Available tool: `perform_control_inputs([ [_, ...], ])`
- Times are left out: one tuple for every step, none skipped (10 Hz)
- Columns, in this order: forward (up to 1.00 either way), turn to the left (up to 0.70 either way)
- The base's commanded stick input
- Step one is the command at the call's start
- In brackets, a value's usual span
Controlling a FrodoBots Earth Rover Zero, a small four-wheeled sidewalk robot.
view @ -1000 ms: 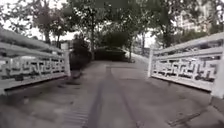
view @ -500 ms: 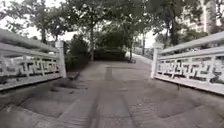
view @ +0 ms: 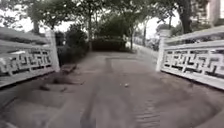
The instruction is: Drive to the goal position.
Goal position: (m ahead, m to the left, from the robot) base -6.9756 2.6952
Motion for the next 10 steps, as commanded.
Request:
perform_control_inputs([
  [0.70,0.00],
  [0.70,0.00],
  [0.70,0.07],
  [0.70,0.14],
  [0.70,0.14],
  [0.70,0.10],
  [0.70,0.00],
  [0.70,0.00],
  [0.70,0.00],
  [0.70,0.00],
])
